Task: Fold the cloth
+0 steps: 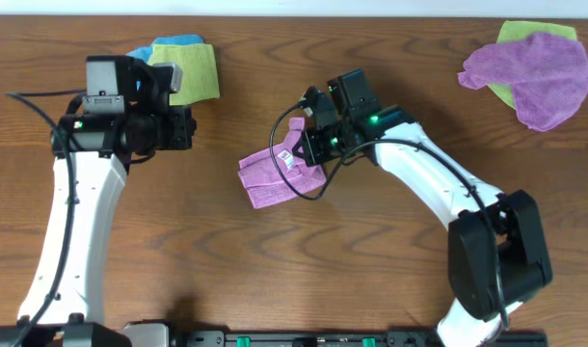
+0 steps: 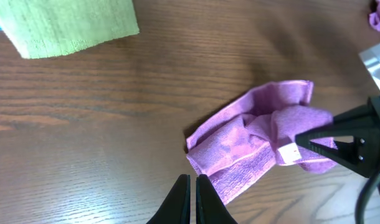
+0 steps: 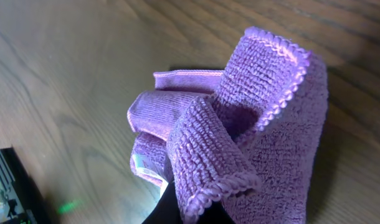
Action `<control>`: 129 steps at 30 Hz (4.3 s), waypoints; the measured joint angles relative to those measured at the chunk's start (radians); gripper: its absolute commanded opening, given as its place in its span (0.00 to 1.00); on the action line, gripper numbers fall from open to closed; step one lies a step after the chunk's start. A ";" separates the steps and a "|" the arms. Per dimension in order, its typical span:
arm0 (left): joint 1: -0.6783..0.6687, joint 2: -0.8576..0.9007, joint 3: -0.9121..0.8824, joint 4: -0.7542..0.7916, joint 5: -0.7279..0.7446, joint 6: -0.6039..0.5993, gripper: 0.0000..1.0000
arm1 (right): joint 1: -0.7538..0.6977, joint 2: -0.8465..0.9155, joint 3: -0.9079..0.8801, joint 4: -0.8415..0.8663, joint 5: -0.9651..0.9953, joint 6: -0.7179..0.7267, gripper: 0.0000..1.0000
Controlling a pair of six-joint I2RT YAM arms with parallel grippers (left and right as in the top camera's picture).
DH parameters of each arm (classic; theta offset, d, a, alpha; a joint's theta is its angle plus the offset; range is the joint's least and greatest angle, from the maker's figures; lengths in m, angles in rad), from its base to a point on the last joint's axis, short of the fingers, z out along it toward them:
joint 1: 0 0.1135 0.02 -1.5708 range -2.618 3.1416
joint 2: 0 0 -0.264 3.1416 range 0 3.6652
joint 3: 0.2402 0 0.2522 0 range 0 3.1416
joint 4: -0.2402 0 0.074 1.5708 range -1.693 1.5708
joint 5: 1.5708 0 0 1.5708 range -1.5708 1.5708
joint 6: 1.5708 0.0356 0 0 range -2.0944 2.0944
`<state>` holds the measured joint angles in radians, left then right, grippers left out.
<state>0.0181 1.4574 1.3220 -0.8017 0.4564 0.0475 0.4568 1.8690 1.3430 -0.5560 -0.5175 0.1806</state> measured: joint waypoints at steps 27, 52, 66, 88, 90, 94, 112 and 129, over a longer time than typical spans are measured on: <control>0.000 -0.001 -0.021 0.005 0.056 0.010 0.06 | 0.152 0.083 0.000 0.079 0.073 0.000 0.02; 0.000 -0.001 -0.021 0.021 0.057 0.011 0.06 | 0.190 0.105 0.000 0.085 0.070 0.014 0.85; 0.036 -0.001 -0.032 0.051 -0.023 0.021 0.06 | 0.140 0.106 0.167 -0.043 0.044 0.006 0.99; 0.020 -0.001 -0.273 0.147 0.103 -0.051 0.36 | -0.017 -0.063 0.397 -0.621 0.527 -0.079 0.99; -0.018 -0.001 -0.273 0.151 0.106 -0.050 0.34 | -0.035 -0.156 0.397 -0.644 0.586 -0.079 0.99; -0.068 -0.001 -0.274 0.156 0.100 -0.053 0.31 | -0.060 -0.352 0.347 -0.643 0.661 -0.081 0.99; -0.071 -0.001 -0.472 0.264 0.081 -0.158 0.35 | -0.213 -1.173 -0.319 -0.558 0.671 -0.133 0.99; -0.072 -0.001 -0.660 0.599 0.251 -0.304 0.88 | -0.215 -1.121 -0.330 -0.525 0.595 -0.143 0.99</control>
<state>-0.0536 1.4567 0.6621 -0.2028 0.7074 -0.2565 0.2420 0.7479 1.0134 -1.0809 0.0780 0.0380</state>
